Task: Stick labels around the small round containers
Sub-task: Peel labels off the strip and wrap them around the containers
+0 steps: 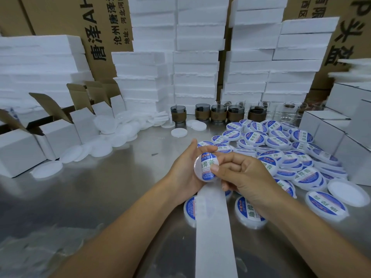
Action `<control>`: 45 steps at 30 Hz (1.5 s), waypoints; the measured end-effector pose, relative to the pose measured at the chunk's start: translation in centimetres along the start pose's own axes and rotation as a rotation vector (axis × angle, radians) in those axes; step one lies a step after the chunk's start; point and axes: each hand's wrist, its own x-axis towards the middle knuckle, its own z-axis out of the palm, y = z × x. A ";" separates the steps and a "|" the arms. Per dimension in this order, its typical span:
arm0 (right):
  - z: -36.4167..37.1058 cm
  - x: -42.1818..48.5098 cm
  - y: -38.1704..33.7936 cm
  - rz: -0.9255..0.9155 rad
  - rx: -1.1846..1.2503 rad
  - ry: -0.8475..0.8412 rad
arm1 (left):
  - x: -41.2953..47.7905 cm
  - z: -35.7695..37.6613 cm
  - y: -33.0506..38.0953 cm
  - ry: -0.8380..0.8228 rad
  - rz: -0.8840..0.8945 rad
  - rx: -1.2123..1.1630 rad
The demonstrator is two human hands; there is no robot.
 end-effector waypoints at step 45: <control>0.0 0.3 -0.1 0.185 -0.118 0.230 | -0.6 0.5 -0.1 -0.060 0.025 0.048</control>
